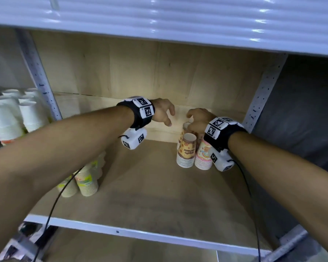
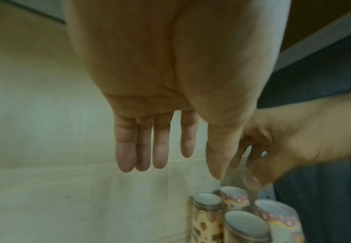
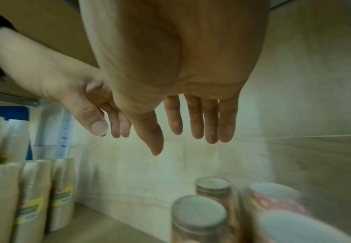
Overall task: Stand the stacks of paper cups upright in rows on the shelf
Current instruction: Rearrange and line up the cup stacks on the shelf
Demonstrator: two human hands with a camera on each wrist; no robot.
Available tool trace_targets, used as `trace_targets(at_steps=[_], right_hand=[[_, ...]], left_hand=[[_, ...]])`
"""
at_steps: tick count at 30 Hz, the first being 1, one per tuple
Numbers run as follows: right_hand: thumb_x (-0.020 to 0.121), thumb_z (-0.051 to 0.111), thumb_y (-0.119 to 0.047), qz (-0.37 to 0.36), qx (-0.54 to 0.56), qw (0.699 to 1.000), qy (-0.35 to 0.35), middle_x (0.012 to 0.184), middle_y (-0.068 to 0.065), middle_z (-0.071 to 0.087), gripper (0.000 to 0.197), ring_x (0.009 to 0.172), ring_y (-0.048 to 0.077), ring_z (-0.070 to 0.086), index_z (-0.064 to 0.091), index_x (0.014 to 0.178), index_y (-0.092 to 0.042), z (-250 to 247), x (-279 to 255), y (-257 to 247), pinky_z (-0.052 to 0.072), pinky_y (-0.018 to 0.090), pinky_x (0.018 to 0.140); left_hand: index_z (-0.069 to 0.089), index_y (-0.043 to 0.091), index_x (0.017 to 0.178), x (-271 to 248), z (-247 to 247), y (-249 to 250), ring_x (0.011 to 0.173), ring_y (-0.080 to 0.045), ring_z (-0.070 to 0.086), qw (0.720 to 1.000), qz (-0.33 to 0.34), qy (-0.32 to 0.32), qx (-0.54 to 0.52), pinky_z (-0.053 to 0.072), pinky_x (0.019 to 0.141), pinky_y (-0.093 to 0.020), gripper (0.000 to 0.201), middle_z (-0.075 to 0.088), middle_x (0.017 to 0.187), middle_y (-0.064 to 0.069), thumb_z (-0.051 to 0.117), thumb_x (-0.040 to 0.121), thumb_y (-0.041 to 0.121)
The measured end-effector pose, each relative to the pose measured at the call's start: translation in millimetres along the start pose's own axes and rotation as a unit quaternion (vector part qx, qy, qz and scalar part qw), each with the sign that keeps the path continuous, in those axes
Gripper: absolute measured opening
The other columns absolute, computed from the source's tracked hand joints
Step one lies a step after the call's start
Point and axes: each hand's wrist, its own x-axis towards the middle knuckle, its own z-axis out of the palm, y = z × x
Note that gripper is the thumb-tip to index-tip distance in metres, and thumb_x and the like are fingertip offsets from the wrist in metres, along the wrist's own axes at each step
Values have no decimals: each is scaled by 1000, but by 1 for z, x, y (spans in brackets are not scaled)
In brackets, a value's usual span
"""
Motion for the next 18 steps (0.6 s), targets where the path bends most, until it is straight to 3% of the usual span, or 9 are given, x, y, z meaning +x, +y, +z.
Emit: trace_targets(at_steps=[6, 11, 15, 18], right_hand=[[81, 70, -24, -78, -4, 997, -18, 127, 4, 56, 50, 112, 23, 56, 56, 129, -19, 4, 12, -89, 45, 26, 83], [82, 71, -31, -149, 12, 988, -31, 120, 3, 59, 47, 109, 23, 57, 59, 126, -21, 9, 7, -159, 44, 26, 82], [82, 68, -29, -205, 22, 977, -54, 112, 3, 64, 35, 98, 23, 63, 64, 115, -20, 22, -8, -211, 52, 29, 82], [82, 66, -29, -234, 38, 969, -74, 110, 6, 65, 31, 96, 25, 64, 67, 111, -16, 32, -20, -238, 53, 31, 83]], left_hand=[[58, 28, 124, -51, -42, -58, 104, -16, 50, 996, -79, 26, 18, 44, 88, -31, 45, 50, 103, 9, 74, 83, 35], [60, 35, 117, -96, -58, -106, 102, -19, 59, 989, -142, 24, 16, 53, 86, -35, 44, 50, 91, 19, 78, 77, 39], [62, 30, 110, -137, -57, -141, 81, -22, 65, 981, -190, -12, 18, 56, 71, -32, 38, 68, 98, -5, 80, 76, 30], [67, 26, 108, -165, -51, -161, 75, -21, 62, 976, -214, -26, 11, 54, 62, -28, 37, 70, 101, -10, 82, 74, 26]])
